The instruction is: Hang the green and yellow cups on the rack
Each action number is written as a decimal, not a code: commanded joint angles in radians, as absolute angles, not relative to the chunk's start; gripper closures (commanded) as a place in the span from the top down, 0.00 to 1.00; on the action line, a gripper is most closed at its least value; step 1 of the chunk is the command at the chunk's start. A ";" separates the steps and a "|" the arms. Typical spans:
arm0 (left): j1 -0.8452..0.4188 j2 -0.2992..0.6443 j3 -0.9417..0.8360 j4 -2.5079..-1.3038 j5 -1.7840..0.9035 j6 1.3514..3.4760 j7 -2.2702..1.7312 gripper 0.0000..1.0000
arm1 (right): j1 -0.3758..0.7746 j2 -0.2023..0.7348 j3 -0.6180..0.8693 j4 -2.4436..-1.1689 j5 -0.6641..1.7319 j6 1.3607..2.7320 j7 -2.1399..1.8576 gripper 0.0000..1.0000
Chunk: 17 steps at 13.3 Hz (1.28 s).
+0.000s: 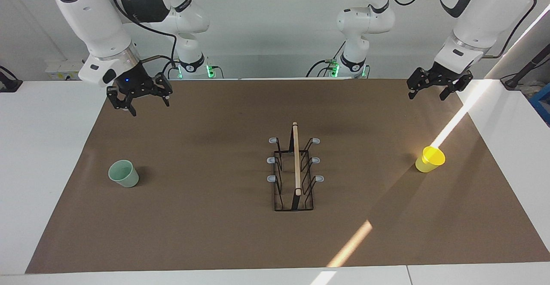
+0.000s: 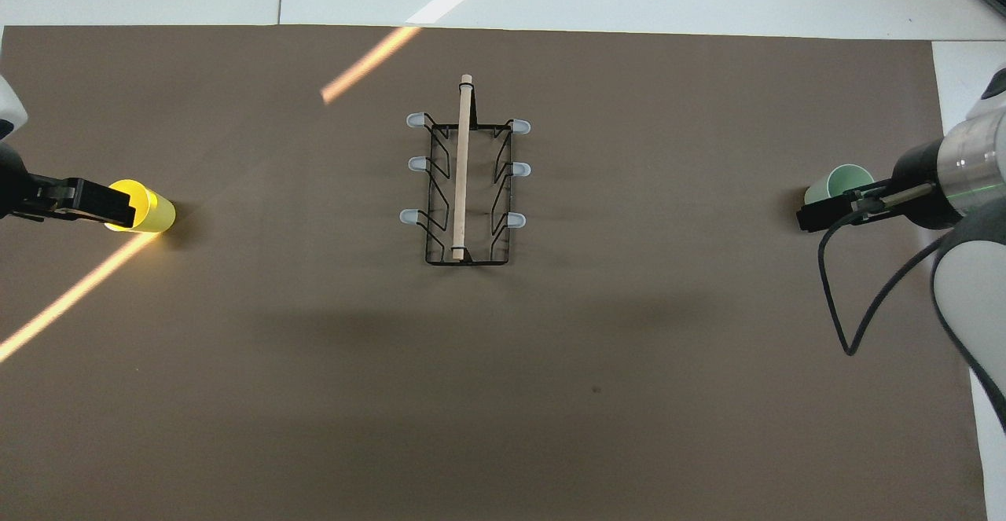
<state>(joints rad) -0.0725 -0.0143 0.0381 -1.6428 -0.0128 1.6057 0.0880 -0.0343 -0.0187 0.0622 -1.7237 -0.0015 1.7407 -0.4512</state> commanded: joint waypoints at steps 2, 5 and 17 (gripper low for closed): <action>-0.075 -0.045 0.041 -1.689 -0.012 1.643 0.075 1.00 | -0.043 -0.043 0.064 -1.752 -0.123 1.749 -0.648 1.00; -0.055 -0.003 0.041 -1.686 -0.018 1.675 0.075 1.00 | -0.035 -0.046 0.064 -1.759 -0.187 1.750 -0.695 1.00; 0.067 0.389 0.086 -1.390 -0.186 1.787 -0.144 1.00 | -0.028 -0.074 0.074 -1.835 -0.411 1.812 -1.044 1.00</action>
<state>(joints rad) 0.0454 0.2985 0.0816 -1.5006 -0.1555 1.8040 -0.0721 -0.0209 -0.0444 0.0676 -1.7997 -0.3649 1.8147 -0.9923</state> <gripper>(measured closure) 0.000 0.000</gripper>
